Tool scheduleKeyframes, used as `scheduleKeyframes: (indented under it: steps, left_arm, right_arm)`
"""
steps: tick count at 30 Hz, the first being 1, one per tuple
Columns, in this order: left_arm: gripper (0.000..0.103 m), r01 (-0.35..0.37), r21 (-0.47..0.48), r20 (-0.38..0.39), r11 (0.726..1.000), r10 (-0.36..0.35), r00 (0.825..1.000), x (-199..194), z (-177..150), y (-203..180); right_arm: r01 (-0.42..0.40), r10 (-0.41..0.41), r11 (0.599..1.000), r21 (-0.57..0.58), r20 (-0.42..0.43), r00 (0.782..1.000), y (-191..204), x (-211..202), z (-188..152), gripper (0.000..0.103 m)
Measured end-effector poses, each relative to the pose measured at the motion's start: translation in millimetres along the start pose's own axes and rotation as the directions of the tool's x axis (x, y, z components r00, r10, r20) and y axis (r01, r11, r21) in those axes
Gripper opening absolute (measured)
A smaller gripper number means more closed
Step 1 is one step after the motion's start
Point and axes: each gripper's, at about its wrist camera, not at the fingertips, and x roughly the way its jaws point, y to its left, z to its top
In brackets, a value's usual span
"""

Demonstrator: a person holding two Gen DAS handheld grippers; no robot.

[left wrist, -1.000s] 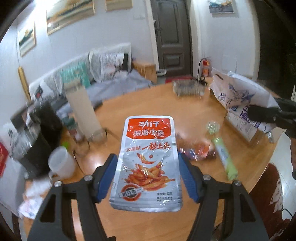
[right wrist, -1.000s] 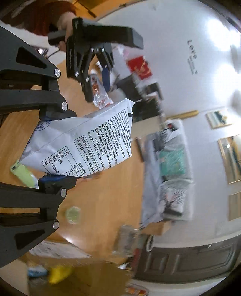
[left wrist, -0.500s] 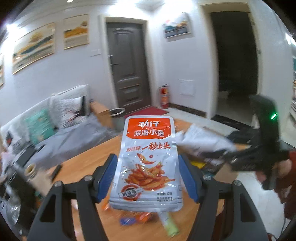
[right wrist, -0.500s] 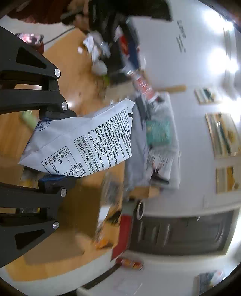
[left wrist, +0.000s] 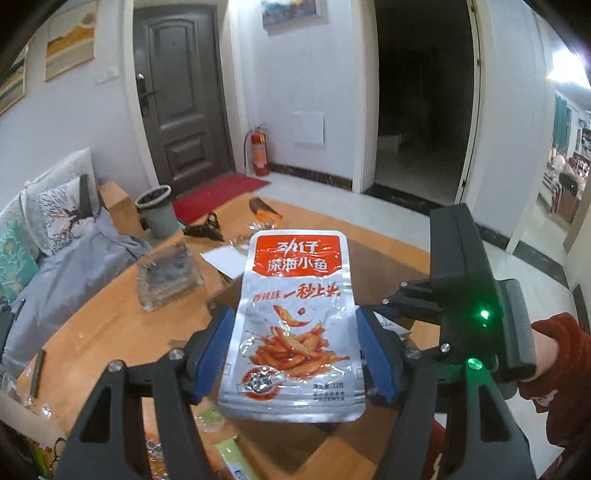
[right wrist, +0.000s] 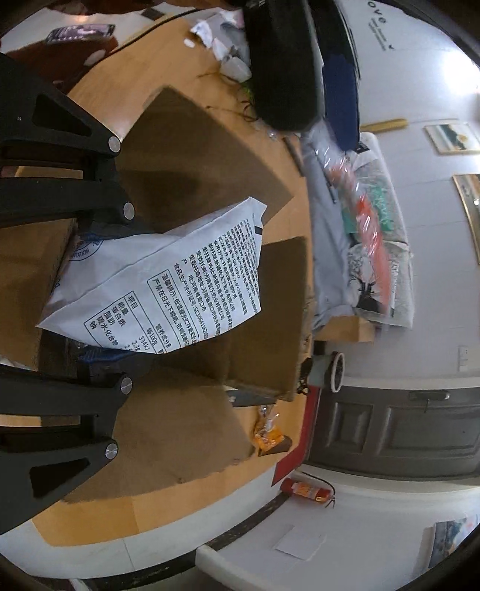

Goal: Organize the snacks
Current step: 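Carry the chip bag and spicy pack over the cardboard box and open both tools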

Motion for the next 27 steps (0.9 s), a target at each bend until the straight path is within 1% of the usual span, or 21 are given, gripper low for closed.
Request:
scheduleKeyframes:
  steps: [5,6,8,9,10,11,12,15,18,22,24,27]
  left_arm:
    - [0.065,0.023,-0.006,-0.058,1.000,-0.023,0.998,38,-6,-8]
    - [0.065,0.026,-0.005,-0.070,1.000,-0.026,0.997,44,-8,-9]
    - [0.065,0.023,-0.002,-0.090,1.000,-0.023,0.996,54,-13,-11]
    - [0.066,0.020,-0.001,-0.104,1.000,-0.020,0.994,58,-14,-11]
    - [0.072,0.013,-0.001,-0.111,1.000,-0.013,0.994,60,-15,-10]
    - [0.077,0.002,0.003,-0.112,1.000,-0.002,0.994,60,-15,-11]
    - [0.082,-0.003,0.007,-0.108,1.000,0.004,0.994,60,-15,-11]
    - [0.084,-0.008,0.017,-0.092,1.000,0.009,0.996,55,-15,-9]
    - [0.086,-0.017,0.003,-0.074,1.000,0.017,0.997,45,-17,-2]
    - [0.087,-0.038,-0.031,-0.046,0.999,0.037,0.998,28,-20,10]
    - [0.087,-0.059,-0.049,-0.030,0.997,0.058,0.998,18,-21,21]
    - [0.088,-0.095,-0.078,-0.007,0.992,0.095,0.995,-5,-27,35]
  right_arm:
    - [-0.020,0.022,0.999,0.040,-0.044,0.999,-9,16,-11,0.046]
    - [-0.021,0.022,0.999,0.034,-0.036,0.999,-9,16,-13,0.048]
    - [-0.024,0.024,0.999,0.025,-0.001,1.000,-9,10,-15,0.056]
    - [-0.022,0.022,0.999,0.025,0.017,1.000,-9,6,-15,0.066]
    - [-0.014,0.013,0.999,0.030,0.029,1.000,-10,2,-15,0.076]
    - [-0.011,0.010,0.999,0.032,0.030,0.999,-10,0,-15,0.078]
    - [-0.012,0.011,0.999,0.032,0.029,1.000,-10,-1,-16,0.078]
    - [-0.006,0.005,1.000,0.030,0.020,1.000,-7,-7,-19,0.078]
    - [-0.007,0.006,0.999,0.051,0.034,0.999,-8,-16,-21,0.078]
    - [-0.022,0.016,0.996,0.092,0.066,0.998,-11,-36,-23,0.080]
    - [-0.041,0.033,0.994,0.101,0.080,0.996,-10,-43,-22,0.080]
    - [-0.099,0.087,0.990,0.098,0.119,0.989,-5,-58,-18,0.080]
